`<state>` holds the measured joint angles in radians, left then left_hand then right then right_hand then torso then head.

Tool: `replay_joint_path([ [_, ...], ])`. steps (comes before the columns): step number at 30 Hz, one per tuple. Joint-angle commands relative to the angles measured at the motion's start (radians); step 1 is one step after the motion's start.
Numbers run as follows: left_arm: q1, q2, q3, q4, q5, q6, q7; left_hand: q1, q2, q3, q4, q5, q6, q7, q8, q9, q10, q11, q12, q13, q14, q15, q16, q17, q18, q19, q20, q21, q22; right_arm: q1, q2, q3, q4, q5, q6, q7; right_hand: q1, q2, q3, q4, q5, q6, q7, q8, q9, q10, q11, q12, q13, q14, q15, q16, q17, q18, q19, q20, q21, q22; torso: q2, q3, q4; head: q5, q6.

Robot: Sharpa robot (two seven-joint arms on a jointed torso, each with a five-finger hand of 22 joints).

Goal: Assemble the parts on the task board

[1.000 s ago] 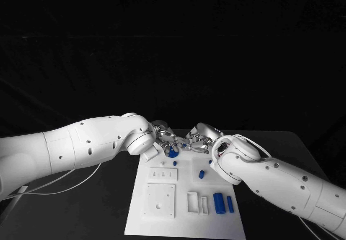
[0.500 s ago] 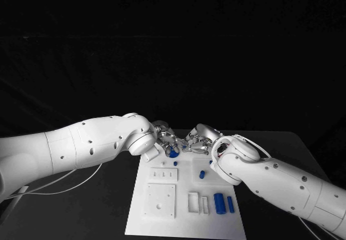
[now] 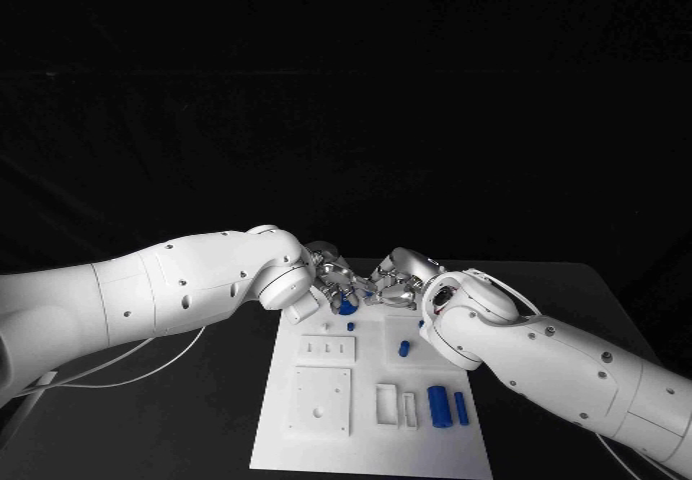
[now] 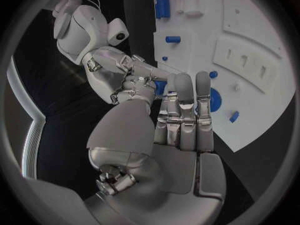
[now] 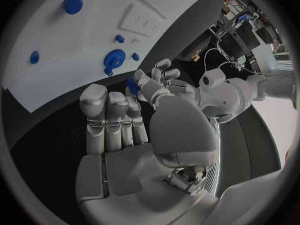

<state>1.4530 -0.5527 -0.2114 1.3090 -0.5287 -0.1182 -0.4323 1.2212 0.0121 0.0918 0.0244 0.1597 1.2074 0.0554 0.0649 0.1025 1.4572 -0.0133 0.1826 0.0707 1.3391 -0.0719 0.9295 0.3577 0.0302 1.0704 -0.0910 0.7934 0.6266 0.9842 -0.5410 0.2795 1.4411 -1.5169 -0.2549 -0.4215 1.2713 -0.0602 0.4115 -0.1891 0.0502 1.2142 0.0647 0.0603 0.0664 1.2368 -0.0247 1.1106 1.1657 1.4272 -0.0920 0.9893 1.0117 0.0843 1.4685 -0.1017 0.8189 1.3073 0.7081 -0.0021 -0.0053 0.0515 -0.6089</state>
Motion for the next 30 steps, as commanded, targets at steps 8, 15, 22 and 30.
replay_joint_path([
  [8, 0.002, 0.012, 0.001, 0.001, 0.0, 0.025, 0.001, -0.022, -0.002, -0.016, 0.022, -0.007, 0.004, -0.006, 0.001, -0.001, 0.002, -0.002, 0.001, 0.001, -0.002, -0.003, 0.011, 0.002, 0.006, -0.006, -0.003, -0.003, 0.005, 0.0, 0.005, -0.001, 0.006, -0.008, 0.021, 0.006, -0.002, 0.01, 0.004, 0.004, 0.001, 0.018, -0.001, 0.003, 0.004, 0.004, -0.002, -0.003, 0.0, 0.008, 0.003, -0.004, 0.002, -0.005, 0.013, -0.007, 0.004, 0.097, 0.0, -0.0007, 0.0008, 0.001, 0.0],
  [15, 0.002, 0.013, 0.001, 0.001, -0.001, 0.029, -0.001, 0.006, 0.012, 0.003, 0.004, 0.016, 0.008, -0.009, 0.001, 0.001, 0.003, -0.003, -0.001, 0.0, -0.002, -0.004, 0.016, 0.004, 0.006, -0.006, -0.005, -0.001, 0.01, 0.0, 0.006, -0.002, 0.004, -0.008, 0.025, 0.005, -0.002, 0.01, 0.004, 0.004, 0.001, 0.018, -0.001, 0.003, 0.004, 0.004, -0.002, -0.003, 0.0, 0.008, 0.003, -0.004, 0.002, -0.005, 0.013, -0.007, 0.004, 0.097, 0.0, -0.0008, 0.0008, 0.001, 0.001],
  [22, 0.002, 0.015, 0.001, 0.001, -0.003, 0.03, -0.002, 0.032, 0.033, 0.039, -0.031, 0.052, 0.009, -0.011, 0.001, 0.005, 0.005, -0.004, -0.007, -0.001, -0.004, -0.005, 0.021, 0.005, 0.006, -0.008, -0.006, 0.002, 0.017, 0.0, 0.006, -0.002, 0.004, -0.008, 0.027, 0.004, -0.002, 0.01, 0.005, 0.003, 0.001, 0.018, -0.001, 0.003, 0.004, 0.005, -0.002, -0.002, 0.001, 0.008, 0.003, -0.004, 0.003, -0.006, 0.013, -0.007, 0.006, 0.097, 0.0, -0.0009, 0.0015, 0.002, 0.0],
  [30, 0.002, 0.015, 0.001, -0.001, -0.004, 0.001, 0.006, 0.046, 0.058, 0.109, -0.098, 0.084, 0.041, -0.018, 0.005, 0.041, 0.036, -0.012, -0.017, -0.003, 0.006, -0.012, 0.035, 0.01, 0.008, -0.01, -0.012, 0.014, 0.034, 0.0, 0.006, -0.004, 0.004, -0.008, 0.029, 0.004, -0.002, 0.01, 0.005, 0.003, 0.001, 0.018, -0.001, 0.003, 0.004, 0.005, -0.002, -0.002, 0.001, 0.008, 0.003, -0.004, 0.003, -0.006, 0.013, -0.007, 0.006, 0.097, 0.0, -0.0005, 0.0019, 0.003, -0.001],
])
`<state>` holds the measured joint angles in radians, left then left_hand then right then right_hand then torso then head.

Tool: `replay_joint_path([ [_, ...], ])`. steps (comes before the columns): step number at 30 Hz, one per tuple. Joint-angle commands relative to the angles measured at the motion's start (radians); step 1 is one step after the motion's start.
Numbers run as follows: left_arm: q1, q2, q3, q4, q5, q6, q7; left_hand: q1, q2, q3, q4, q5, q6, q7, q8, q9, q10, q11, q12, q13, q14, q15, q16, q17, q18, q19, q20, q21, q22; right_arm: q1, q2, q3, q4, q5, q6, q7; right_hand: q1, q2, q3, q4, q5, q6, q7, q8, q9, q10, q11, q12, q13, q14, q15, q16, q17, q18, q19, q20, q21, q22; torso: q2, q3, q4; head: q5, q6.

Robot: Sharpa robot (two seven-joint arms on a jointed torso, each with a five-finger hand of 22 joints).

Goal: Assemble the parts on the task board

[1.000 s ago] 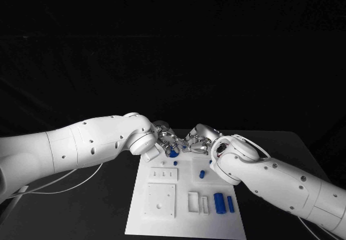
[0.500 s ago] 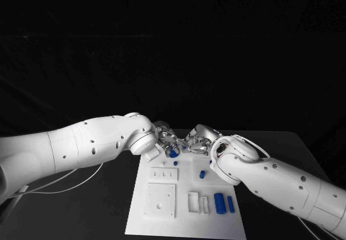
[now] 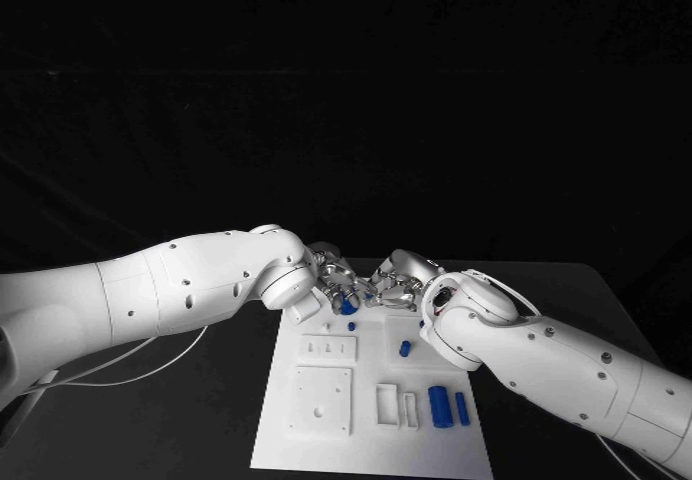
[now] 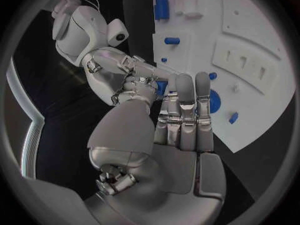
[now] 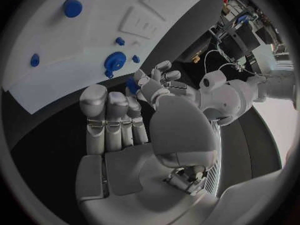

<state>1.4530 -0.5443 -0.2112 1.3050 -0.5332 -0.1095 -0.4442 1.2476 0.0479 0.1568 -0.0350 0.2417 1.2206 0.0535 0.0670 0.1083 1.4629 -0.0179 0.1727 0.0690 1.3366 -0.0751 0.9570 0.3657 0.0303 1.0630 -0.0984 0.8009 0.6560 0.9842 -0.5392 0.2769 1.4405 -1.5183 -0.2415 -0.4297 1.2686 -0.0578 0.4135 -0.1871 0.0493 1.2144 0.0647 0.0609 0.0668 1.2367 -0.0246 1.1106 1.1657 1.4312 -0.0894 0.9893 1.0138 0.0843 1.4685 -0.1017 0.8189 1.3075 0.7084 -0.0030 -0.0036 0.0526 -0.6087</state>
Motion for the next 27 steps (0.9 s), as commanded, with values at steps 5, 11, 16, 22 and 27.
replay_joint_path([
  [5, 0.001, 0.01, 0.001, -0.001, 0.003, -0.027, 0.025, -0.038, -0.022, 0.204, -0.077, -0.008, 0.052, -0.024, 0.002, 0.101, 0.048, -0.016, 0.01, 0.007, 0.024, -0.018, 0.029, 0.014, 0.009, -0.003, -0.014, 0.03, 0.03, 0.0, 0.005, -0.002, 0.003, -0.006, 0.012, 0.013, 0.0, 0.004, 0.004, 0.0, 0.003, 0.015, 0.0, 0.002, 0.003, 0.002, -0.001, -0.007, -0.003, 0.004, 0.001, -0.006, 0.0, -0.005, 0.013, -0.006, 0.004, 0.097, 0.0, 0.0005, -0.0002, 0.002, -0.001],
  [11, 0.001, 0.009, 0.001, -0.002, 0.011, -0.045, 0.031, -0.076, -0.054, 0.228, -0.087, 0.086, 0.09, -0.04, 0.004, 0.17, 0.051, -0.032, 0.098, 0.026, 0.039, -0.033, 0.088, 0.041, 0.004, 0.004, -0.028, 0.05, 0.049, 0.0, 0.004, -0.004, 0.0, -0.003, -0.001, 0.023, -0.008, -0.013, 0.003, 0.007, 0.005, -0.019, 0.007, 0.001, 0.0, -0.011, 0.004, -0.022, -0.016, -0.001, 0.005, -0.019, -0.01, -0.003, 0.009, -0.003, -0.011, 0.093, 0.0, 0.0002, -0.0005, 0.002, -0.003],
  [16, 0.001, 0.007, 0.001, 0.0, 0.019, -0.053, 0.033, -0.097, -0.072, 0.234, -0.095, 0.127, 0.122, -0.056, 0.006, 0.226, 0.054, -0.041, 0.164, 0.05, 0.057, -0.043, 0.111, 0.049, -0.001, 0.009, -0.037, 0.059, 0.058, 0.0, 0.002, -0.005, -0.004, 0.006, -0.031, 0.041, -0.017, -0.04, -0.005, 0.024, 0.006, -0.099, 0.028, 0.0, -0.004, -0.04, 0.017, -0.061, -0.05, -0.014, 0.014, -0.047, -0.034, 0.003, -0.001, 0.005, -0.054, 0.084, 0.0, 0.0009, -0.0001, 0.001, -0.002],
  [22, 0.001, 0.004, 0.0, 0.005, 0.028, -0.064, 0.033, -0.115, -0.087, 0.245, -0.105, 0.177, 0.14, -0.064, 0.001, 0.29, 0.053, -0.049, 0.211, 0.071, 0.065, -0.049, 0.137, 0.071, -0.006, 0.012, -0.044, 0.065, 0.066, 0.0, -0.002, -0.006, -0.006, 0.007, -0.079, 0.058, -0.007, -0.08, -0.043, 0.048, 0.044, -0.181, 0.05, 0.002, -0.004, -0.11, 0.034, -0.149, -0.155, -0.052, 0.03, -0.108, -0.091, 0.021, -0.03, 0.022, -0.204, 0.048, 0.0, 0.0006, 0.0006, 0.001, -0.004],
  [27, 0.001, -0.002, 0.0, 0.008, 0.032, -0.078, 0.032, -0.125, -0.092, 0.255, -0.113, 0.198, 0.144, -0.067, 0.0, 0.324, 0.053, -0.052, 0.229, 0.08, 0.067, -0.052, 0.149, 0.085, -0.006, 0.013, -0.047, 0.07, 0.074, -0.005, -0.016, -0.006, -0.002, 0.01, -0.107, 0.071, 0.025, -0.087, -0.126, 0.063, 0.068, -0.304, 0.061, -0.003, -0.008, -0.144, 0.044, -0.145, -0.208, -0.067, 0.04, -0.107, -0.11, 0.032, -0.032, 0.034, -0.289, 0.029, 0.0, 0.002, 0.0013, 0.004, -0.004],
])
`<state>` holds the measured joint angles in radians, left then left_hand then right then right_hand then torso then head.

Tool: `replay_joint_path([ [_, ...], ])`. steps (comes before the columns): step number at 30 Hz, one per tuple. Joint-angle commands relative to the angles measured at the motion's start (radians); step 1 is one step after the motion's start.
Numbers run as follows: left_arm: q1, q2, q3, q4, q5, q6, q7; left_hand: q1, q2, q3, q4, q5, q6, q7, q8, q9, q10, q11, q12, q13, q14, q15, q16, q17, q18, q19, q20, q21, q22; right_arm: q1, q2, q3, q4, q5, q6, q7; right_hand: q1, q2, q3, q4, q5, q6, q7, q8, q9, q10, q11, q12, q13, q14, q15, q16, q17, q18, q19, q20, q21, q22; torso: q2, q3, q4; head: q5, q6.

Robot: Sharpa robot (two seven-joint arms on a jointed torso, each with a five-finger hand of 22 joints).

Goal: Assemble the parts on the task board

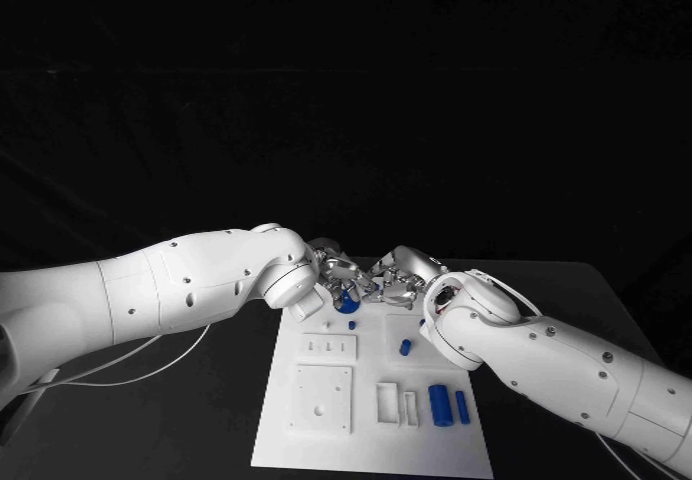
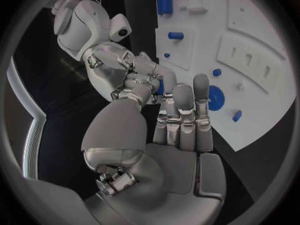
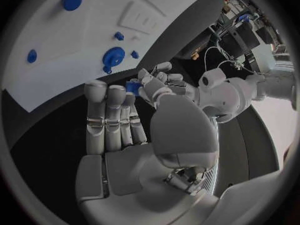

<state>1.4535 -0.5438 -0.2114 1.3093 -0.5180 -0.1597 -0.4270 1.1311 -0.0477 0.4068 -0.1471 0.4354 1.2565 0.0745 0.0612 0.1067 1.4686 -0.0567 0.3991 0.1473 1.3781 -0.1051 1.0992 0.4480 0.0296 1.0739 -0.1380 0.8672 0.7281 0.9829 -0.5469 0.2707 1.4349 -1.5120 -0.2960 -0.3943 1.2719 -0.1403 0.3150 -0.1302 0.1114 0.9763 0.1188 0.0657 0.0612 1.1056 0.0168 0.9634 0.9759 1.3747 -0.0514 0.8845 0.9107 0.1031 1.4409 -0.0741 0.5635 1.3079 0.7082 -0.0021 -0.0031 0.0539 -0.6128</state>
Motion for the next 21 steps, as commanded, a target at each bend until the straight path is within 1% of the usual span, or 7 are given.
replay_joint_path([
  [1, 0.001, -0.004, 0.0, 0.004, 0.017, -0.03, 0.015, -0.011, 0.003, 0.007, -0.002, 0.008, 0.108, -0.089, 0.005, 0.335, 0.048, -0.014, 0.007, 0.003, 0.026, -0.023, 0.009, 0.007, -0.005, 0.002, -0.008, 0.006, 0.005, -0.005, -0.013, 0.0, 0.006, 0.005, -0.056, 0.039, 0.025, -0.009, -0.039, 0.013, 0.007, -0.083, 0.008, -0.007, -0.003, -0.016, 0.004, 0.007, -0.027, -0.013, 0.002, 0.0, -0.011, 0.015, -0.002, 0.007, -0.044, 0.028, 0.0, 0.0011, 0.0008, 0.002, 0.0],
  [8, 0.001, -0.022, -0.003, 0.012, 0.013, -0.039, 0.006, -0.019, 0.002, 0.011, -0.008, 0.019, 0.117, -0.093, 0.005, 0.365, 0.048, -0.019, 0.034, 0.015, 0.031, -0.026, 0.023, 0.022, -0.006, 0.004, -0.012, 0.012, 0.014, -0.027, -0.076, 0.001, 0.04, 0.017, -0.091, 0.062, 0.046, -0.027, -0.08, 0.041, 0.018, -0.102, 0.01, -0.009, -0.004, -0.035, 0.007, 0.02, -0.068, -0.023, 0.005, 0.007, -0.027, 0.016, 0.001, 0.01, -0.094, 0.035, 0.0, 0.0016, 0.0, 0.008, -0.003],
  [12, 0.001, -0.034, -0.011, 0.018, 0.008, -0.037, 0.0, -0.022, 0.002, 0.011, -0.008, 0.019, 0.122, -0.096, 0.005, 0.375, 0.048, -0.021, 0.046, 0.021, 0.032, -0.028, 0.028, 0.026, -0.007, 0.004, -0.013, 0.013, 0.017, -0.036, -0.118, 0.004, 0.06, 0.025, -0.102, 0.079, 0.052, -0.031, -0.084, 0.045, 0.022, -0.096, 0.009, -0.008, -0.004, -0.036, 0.007, 0.023, -0.078, -0.024, 0.005, 0.009, -0.031, 0.017, 0.004, 0.011, -0.104, 0.038, -0.002, 0.0025, -0.0017, 0.013, -0.005],
  [13, 0.001, -0.038, -0.013, 0.02, 0.006, -0.035, -0.001, -0.024, 0.003, 0.011, -0.007, 0.017, 0.125, -0.098, 0.005, 0.381, 0.048, -0.022, 0.051, 0.023, 0.033, -0.028, 0.03, 0.029, -0.007, 0.005, -0.013, 0.014, 0.019, -0.039, -0.13, 0.006, 0.065, 0.031, -0.103, 0.086, 0.054, -0.031, -0.083, 0.043, 0.03, -0.09, 0.009, -0.008, -0.003, -0.037, 0.007, 0.024, -0.079, -0.024, 0.005, 0.009, -0.032, 0.017, 0.004, 0.011, -0.106, 0.039, -0.003, 0.0022, -0.0007, 0.013, -0.006],
  [15, 0.001, -0.045, -0.018, 0.023, 0.002, -0.032, -0.005, -0.026, 0.004, 0.01, -0.006, 0.016, 0.128, -0.099, 0.005, 0.385, 0.049, -0.023, 0.057, 0.026, 0.035, -0.028, 0.033, 0.031, -0.007, 0.006, -0.013, 0.014, 0.02, -0.043, -0.154, 0.01, 0.077, 0.045, -0.106, 0.1, 0.057, -0.028, -0.079, 0.039, 0.05, -0.085, 0.008, -0.008, -0.003, -0.037, 0.006, 0.024, -0.082, -0.024, 0.004, 0.01, -0.033, 0.016, 0.006, 0.01, -0.106, 0.04, -0.005, 0.0034, -0.0021, 0.015, -0.008],
  [17, 0.001, -0.053, -0.022, 0.027, -0.003, -0.029, -0.009, -0.029, 0.007, 0.007, -0.003, 0.011, 0.136, -0.102, 0.005, 0.394, 0.048, -0.025, 0.074, 0.033, 0.039, -0.03, 0.042, 0.038, -0.008, 0.009, -0.014, 0.016, 0.022, -0.047, -0.175, 0.016, 0.087, 0.062, -0.108, 0.112, 0.054, -0.028, -0.079, 0.038, 0.057, -0.081, 0.008, -0.008, -0.003, -0.036, 0.005, 0.026, -0.082, -0.024, 0.004, 0.01, -0.033, 0.016, 0.007, 0.009, -0.107, 0.041, -0.004, 0.0032, -0.0026, 0.017, -0.008],
  [21, 0.001, -0.065, -0.027, 0.032, -0.014, -0.021, -0.016, -0.032, 0.011, 0.002, 0.003, 0.003, 0.151, -0.108, 0.006, 0.409, 0.048, -0.029, 0.103, 0.045, 0.042, -0.032, 0.056, 0.048, -0.009, 0.012, -0.015, 0.019, 0.026, -0.051, -0.207, 0.029, 0.099, 0.088, -0.114, 0.129, 0.048, -0.023, -0.08, 0.03, 0.068, -0.072, 0.007, -0.007, -0.003, -0.035, 0.005, 0.03, -0.088, -0.023, 0.003, 0.012, -0.036, 0.015, 0.011, 0.008, -0.112, 0.043, -0.009, 0.0063, -0.0072, 0.025, -0.012],
])
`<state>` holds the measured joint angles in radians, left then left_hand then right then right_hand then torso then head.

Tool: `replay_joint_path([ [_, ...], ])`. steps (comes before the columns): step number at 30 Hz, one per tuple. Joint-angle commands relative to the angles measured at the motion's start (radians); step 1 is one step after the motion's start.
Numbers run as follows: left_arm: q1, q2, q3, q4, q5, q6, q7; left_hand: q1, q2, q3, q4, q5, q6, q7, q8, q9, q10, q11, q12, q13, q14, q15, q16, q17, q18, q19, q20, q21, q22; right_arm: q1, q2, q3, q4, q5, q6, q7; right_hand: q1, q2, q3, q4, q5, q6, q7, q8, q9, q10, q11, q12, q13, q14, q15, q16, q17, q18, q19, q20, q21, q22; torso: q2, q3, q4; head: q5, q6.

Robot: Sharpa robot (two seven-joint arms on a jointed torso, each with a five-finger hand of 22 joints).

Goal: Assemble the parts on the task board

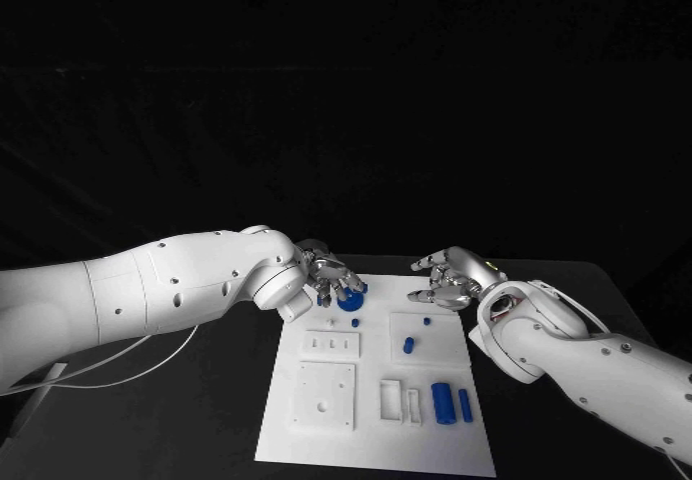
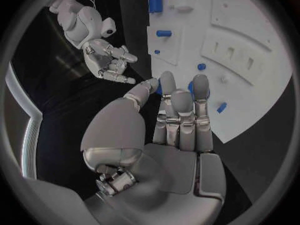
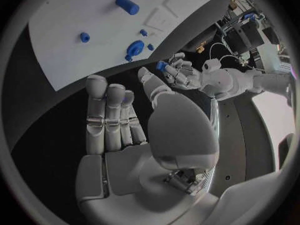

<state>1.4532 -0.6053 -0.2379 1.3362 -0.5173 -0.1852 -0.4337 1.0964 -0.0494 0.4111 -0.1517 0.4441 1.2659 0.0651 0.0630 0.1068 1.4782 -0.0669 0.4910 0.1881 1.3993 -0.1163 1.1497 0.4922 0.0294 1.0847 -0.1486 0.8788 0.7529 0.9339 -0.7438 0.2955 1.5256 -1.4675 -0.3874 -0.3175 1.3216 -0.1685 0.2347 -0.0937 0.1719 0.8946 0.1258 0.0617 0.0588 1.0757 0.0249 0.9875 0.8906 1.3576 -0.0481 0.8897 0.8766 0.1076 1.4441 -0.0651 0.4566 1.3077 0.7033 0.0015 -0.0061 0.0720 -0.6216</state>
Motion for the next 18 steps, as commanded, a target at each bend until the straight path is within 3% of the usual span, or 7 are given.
replay_joint_path([
  [1, 0.0, -0.007, -0.001, 0.007, -0.017, 0.008, -0.012, 0.002, 0.015, -0.004, 0.009, -0.009, 0.145, -0.1, 0.004, 0.415, 0.039, -0.019, 0.022, 0.009, 0.021, -0.021, 0.012, 0.008, -0.009, 0.002, -0.005, 0.009, 0.003, -0.003, -0.018, 0.009, 0.01, 0.054, -0.024, 0.056, -0.002, 0.005, 0.0, -0.007, 0.011, 0.013, 0.0, -0.003, 0.0, -0.005, -0.004, 0.006, -0.003, -0.006, 0.0, 0.007, -0.002, 0.01, 0.008, -0.001, -0.004, 0.043, -0.005, 0.0033, -0.0052, 0.008, -0.004],
  [2, 0.0, -0.011, -0.002, 0.008, -0.02, 0.011, -0.014, 0.0, 0.017, -0.005, 0.011, -0.011, 0.148, -0.101, 0.004, 0.418, 0.039, -0.019, 0.025, 0.011, 0.021, -0.021, 0.015, 0.01, -0.009, 0.002, -0.005, 0.009, 0.004, -0.003, -0.025, 0.014, 0.01, 0.066, -0.025, 0.059, -0.003, 0.006, 0.0, -0.007, 0.013, 0.014, 0.0, -0.003, 0.0, -0.005, -0.004, 0.006, -0.003, -0.006, 0.0, 0.007, -0.002, 0.01, 0.008, -0.001, -0.004, 0.043, -0.007, 0.0039, -0.006, 0.011, -0.006],
  [5, 0.0, -0.011, -0.002, 0.008, -0.02, 0.011, -0.014, 0.0, 0.017, -0.005, 0.011, -0.011, 0.148, -0.101, 0.004, 0.418, 0.039, -0.019, 0.025, 0.011, 0.021, -0.021, 0.015, 0.01, -0.009, 0.002, -0.005, 0.009, 0.004, -0.003, -0.025, 0.014, 0.01, 0.066, -0.025, 0.059, -0.003, 0.006, 0.0, -0.007, 0.013, 0.014, 0.0, -0.003, 0.0, -0.005, -0.004, 0.006, -0.003, -0.006, 0.0, 0.007, -0.002, 0.01, 0.008, -0.001, -0.004, 0.043, -0.007, 0.0039, -0.006, 0.011, -0.006],
  [6, -0.006, -0.024, -0.003, 0.017, -0.032, 0.026, -0.025, -0.018, 0.04, -0.01, 0.012, -0.029, 0.165, -0.107, 0.004, 0.459, 0.038, -0.021, 0.07, 0.031, 0.017, -0.023, 0.048, 0.028, -0.009, 0.003, -0.006, 0.016, 0.013, -0.005, -0.047, 0.04, 0.003, 0.111, -0.026, 0.073, -0.007, 0.008, 0.0, -0.008, 0.038, 0.02, -0.001, -0.003, 0.0, -0.004, -0.005, 0.006, -0.005, -0.006, -0.001, 0.007, -0.003, 0.01, 0.01, -0.002, -0.005, 0.044, -0.015, 0.0061, -0.0074, 0.014, -0.016],
  [14, -0.019, -0.041, -0.004, 0.032, -0.069, 0.04, -0.04, -0.035, 0.071, -0.017, 0.014, -0.072, 0.175, -0.111, 0.005, 0.503, 0.038, -0.02, 0.1, 0.046, 0.019, -0.024, 0.079, 0.056, -0.008, 0.004, -0.005, 0.018, 0.021, -0.005, -0.054, 0.082, -0.027, 0.168, -0.024, 0.091, -0.011, 0.013, 0.003, -0.013, 0.064, 0.028, -0.001, -0.003, 0.0, -0.004, -0.006, 0.007, -0.008, -0.006, -0.002, 0.008, -0.003, 0.009, 0.012, -0.002, -0.004, 0.045, -0.028, 0.0069, -0.0078, 0.023, -0.04],
  [18, -0.029, -0.045, -0.004, 0.039, -0.096, 0.045, -0.048, -0.035, 0.076, -0.017, 0.014, -0.075, 0.175, -0.111, 0.005, 0.51, 0.038, -0.019, 0.102, 0.047, 0.019, -0.024, 0.083, 0.06, -0.007, 0.004, -0.005, 0.019, 0.022, -0.005, -0.044, 0.101, -0.057, 0.185, -0.022, 0.096, -0.014, 0.014, 0.006, -0.017, 0.086, 0.03, -0.001, -0.003, 0.0, -0.006, -0.006, 0.007, -0.01, -0.006, -0.002, 0.009, -0.003, 0.009, 0.012, -0.003, -0.005, 0.045, -0.034, 0.0064, -0.0068, 0.022, -0.051],
])
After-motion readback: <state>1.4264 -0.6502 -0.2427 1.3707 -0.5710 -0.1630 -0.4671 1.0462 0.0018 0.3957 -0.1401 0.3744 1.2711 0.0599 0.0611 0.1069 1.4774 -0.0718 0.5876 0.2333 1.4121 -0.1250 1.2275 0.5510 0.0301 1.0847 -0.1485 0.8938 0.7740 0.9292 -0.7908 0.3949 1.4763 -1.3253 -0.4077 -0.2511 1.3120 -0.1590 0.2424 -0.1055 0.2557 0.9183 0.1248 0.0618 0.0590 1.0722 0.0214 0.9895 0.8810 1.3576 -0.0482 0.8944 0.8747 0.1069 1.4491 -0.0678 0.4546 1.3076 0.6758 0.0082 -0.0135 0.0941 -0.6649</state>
